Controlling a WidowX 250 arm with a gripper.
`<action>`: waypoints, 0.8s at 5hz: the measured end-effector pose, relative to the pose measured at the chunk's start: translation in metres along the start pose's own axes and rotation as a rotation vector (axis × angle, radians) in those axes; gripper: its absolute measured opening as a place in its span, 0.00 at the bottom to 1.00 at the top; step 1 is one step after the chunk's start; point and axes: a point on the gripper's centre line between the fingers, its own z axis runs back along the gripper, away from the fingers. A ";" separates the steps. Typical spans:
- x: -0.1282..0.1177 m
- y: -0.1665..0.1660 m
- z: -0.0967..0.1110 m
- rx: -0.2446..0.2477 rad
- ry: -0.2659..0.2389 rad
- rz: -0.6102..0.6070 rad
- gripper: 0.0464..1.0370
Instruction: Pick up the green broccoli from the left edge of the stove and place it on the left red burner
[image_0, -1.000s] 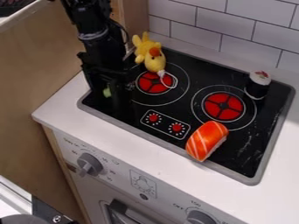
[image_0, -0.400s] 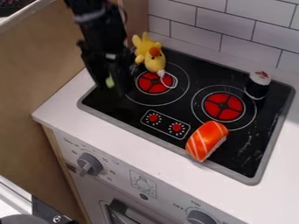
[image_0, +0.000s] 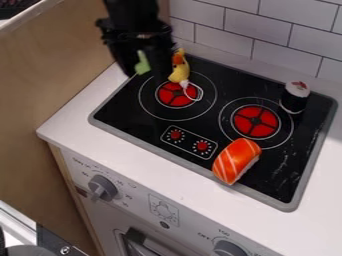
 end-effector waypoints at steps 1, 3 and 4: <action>0.013 -0.019 0.000 0.063 -0.033 0.044 0.70; 0.040 -0.036 -0.021 0.151 -0.066 0.118 0.70; 0.047 -0.037 -0.035 0.140 -0.029 0.115 0.70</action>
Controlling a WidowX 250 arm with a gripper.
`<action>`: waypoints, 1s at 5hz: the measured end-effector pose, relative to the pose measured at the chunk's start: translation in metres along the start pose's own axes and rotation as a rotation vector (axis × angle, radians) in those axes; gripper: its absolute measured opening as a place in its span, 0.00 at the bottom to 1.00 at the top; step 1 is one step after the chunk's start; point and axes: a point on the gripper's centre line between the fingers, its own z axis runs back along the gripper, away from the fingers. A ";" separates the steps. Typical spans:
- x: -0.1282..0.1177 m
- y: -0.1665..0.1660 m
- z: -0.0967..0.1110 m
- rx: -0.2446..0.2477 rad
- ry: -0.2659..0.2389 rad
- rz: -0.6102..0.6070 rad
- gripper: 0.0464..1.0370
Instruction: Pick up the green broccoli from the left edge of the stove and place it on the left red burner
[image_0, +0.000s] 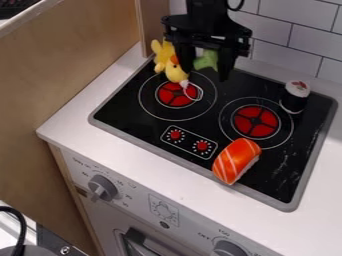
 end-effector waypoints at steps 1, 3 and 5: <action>-0.001 0.003 -0.018 0.005 0.052 -0.001 0.70; -0.029 0.013 -0.042 -0.021 0.140 -0.039 0.77; -0.032 0.015 -0.048 -0.012 0.120 -0.058 0.97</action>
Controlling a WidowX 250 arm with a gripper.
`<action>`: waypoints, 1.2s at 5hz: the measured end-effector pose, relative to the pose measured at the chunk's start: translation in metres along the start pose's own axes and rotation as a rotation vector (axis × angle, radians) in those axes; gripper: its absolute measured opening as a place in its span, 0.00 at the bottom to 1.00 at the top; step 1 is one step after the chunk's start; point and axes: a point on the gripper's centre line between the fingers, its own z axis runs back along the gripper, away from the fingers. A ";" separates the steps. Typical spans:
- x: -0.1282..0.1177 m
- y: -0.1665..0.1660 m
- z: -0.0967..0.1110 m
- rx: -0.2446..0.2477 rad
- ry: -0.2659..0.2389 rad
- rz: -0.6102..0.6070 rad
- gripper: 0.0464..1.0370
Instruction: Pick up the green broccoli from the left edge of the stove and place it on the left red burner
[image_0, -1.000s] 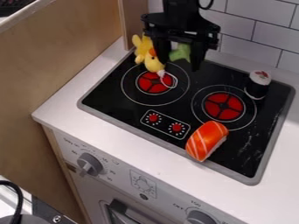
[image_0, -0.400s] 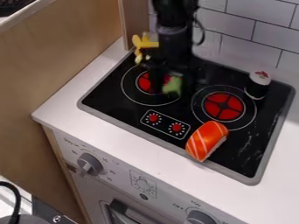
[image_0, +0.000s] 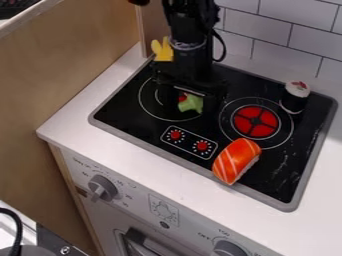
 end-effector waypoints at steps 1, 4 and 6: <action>0.000 -0.003 0.002 -0.016 -0.006 -0.006 0.97; 0.022 -0.020 0.053 -0.062 -0.028 -0.009 0.96; 0.029 -0.020 0.097 -0.019 -0.035 -0.045 0.96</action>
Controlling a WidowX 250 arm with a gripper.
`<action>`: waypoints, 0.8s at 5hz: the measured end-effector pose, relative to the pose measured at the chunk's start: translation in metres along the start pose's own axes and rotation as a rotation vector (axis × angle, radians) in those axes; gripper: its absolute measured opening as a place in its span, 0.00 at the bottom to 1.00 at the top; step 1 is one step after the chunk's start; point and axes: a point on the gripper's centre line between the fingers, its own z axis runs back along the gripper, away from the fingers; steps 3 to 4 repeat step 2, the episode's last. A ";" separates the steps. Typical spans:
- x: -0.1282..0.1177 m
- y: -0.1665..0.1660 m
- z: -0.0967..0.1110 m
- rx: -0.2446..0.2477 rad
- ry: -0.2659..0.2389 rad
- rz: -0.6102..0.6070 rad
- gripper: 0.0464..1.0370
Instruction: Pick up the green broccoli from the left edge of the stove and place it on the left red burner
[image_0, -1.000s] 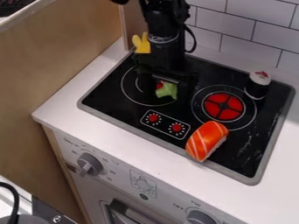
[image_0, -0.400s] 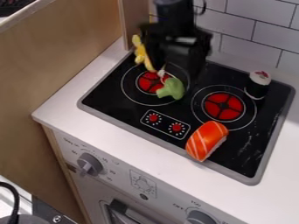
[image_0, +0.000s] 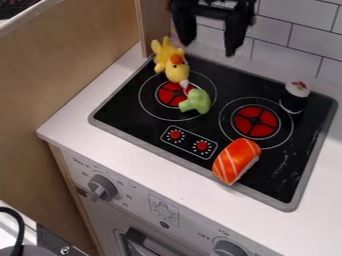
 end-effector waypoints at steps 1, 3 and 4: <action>-0.004 0.002 0.001 0.024 0.025 -0.029 0.96; -0.006 0.003 0.004 0.026 0.025 -0.059 0.96; -0.006 0.003 0.004 0.026 0.025 -0.059 0.96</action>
